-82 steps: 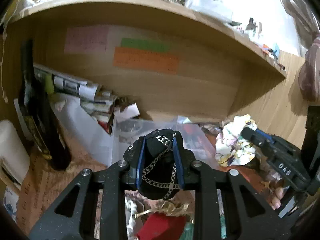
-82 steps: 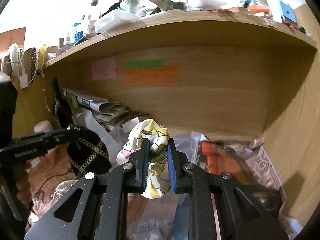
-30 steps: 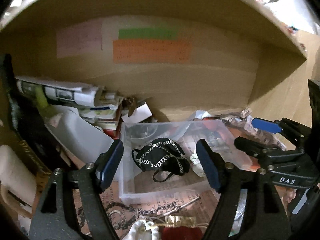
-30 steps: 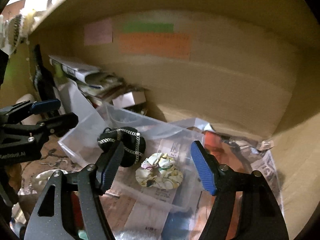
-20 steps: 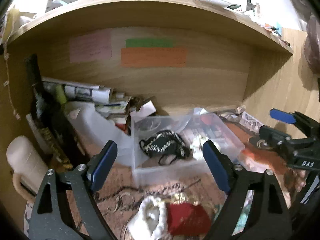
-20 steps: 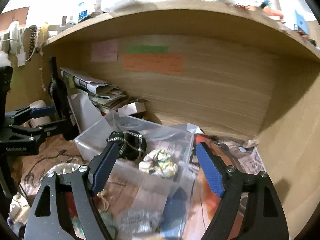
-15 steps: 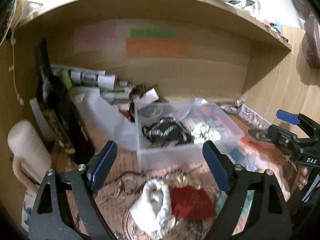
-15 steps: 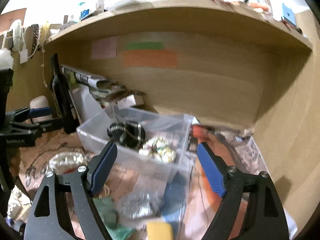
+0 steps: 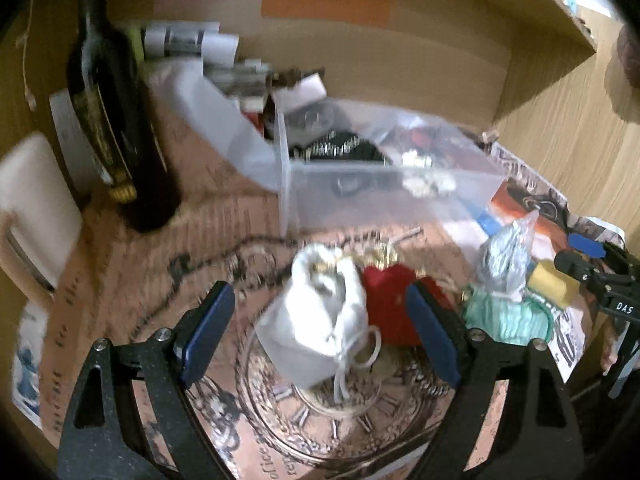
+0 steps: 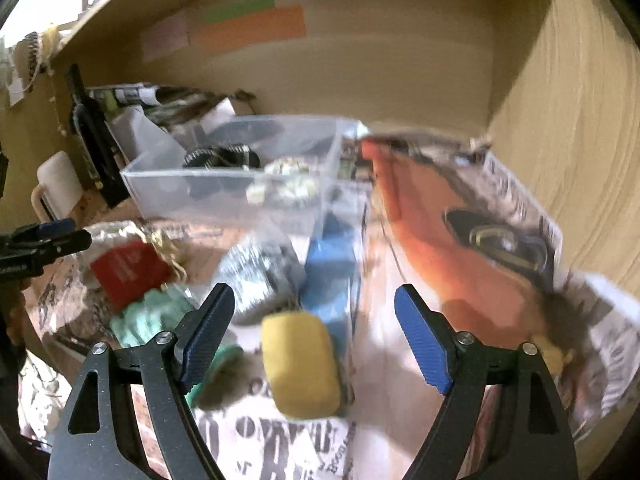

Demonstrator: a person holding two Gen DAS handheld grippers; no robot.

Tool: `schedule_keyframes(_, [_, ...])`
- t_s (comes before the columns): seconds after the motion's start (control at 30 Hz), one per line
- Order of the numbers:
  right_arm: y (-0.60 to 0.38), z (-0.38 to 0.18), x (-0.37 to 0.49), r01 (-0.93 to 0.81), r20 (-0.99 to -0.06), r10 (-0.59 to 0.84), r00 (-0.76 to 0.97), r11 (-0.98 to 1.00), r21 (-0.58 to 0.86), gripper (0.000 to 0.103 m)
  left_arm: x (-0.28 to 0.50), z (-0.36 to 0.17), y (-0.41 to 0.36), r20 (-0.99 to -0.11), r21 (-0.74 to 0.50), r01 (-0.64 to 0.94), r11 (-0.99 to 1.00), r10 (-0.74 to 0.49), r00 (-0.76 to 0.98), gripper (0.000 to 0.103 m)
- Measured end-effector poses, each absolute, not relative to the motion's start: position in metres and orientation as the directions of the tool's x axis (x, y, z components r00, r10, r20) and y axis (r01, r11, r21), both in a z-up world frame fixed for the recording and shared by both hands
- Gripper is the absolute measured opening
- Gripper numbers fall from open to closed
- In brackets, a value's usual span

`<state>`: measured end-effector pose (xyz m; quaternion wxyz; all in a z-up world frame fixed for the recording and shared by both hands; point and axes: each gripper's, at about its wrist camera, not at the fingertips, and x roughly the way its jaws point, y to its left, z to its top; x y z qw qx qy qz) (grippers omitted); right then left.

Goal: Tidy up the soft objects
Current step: 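Grasp the white drawstring pouch with the left gripper while the right grasps the yellow sponge, then release the white pouch into the clear box with the left while the right releases the sponge there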

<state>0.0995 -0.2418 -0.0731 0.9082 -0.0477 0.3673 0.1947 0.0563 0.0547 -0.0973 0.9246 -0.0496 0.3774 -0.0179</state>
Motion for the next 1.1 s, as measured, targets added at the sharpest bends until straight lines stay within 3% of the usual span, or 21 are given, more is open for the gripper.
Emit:
schedule_keyframes(0.2, [-0.240,-0.092,0.094,-0.400,-0.732,0.318,0.603,0.914,0.068,0.079,0.057,-0.120,0.063,-0.727,-0.143,-0.049,0.988,-0.071,0.683,0.085])
schedule_keyframes(0.37, [-0.243,-0.098,0.092,-0.388,-0.733,0.301,0.610,0.920,0.056,0.060,0.056,-0.122,0.069,-0.722,-0.183,-0.062,0.981,-0.091,0.686,0.064])
schedule_keyframes(0.43, [-0.245,-0.096,0.092,-0.390,-0.727,0.313,0.611,0.918,0.068,0.045,0.058,-0.122,0.069,-0.721,-0.190,-0.061,0.980,-0.097,0.686,0.055])
schedule_keyframes(0.5, [-0.246,-0.094,0.092,-0.392,-0.724,0.322,0.610,0.917,0.078,0.037,0.060,-0.122,0.068,-0.723,-0.192,-0.058,0.980,-0.101,0.684,0.048])
schedule_keyframes(0.73, [-0.242,-0.085,0.094,-0.407,-0.703,0.346,0.622,0.909,0.087,0.034,0.059,-0.114,0.069,-0.713,-0.186,-0.065,0.980,-0.089,0.696,0.035])
schedule_keyframes(1.1, [-0.234,-0.047,0.098,-0.435,-0.601,0.399,0.692,0.895,0.093,0.034,0.050,-0.073,0.064,-0.626,-0.159,-0.031,0.987,-0.077,0.776,0.034])
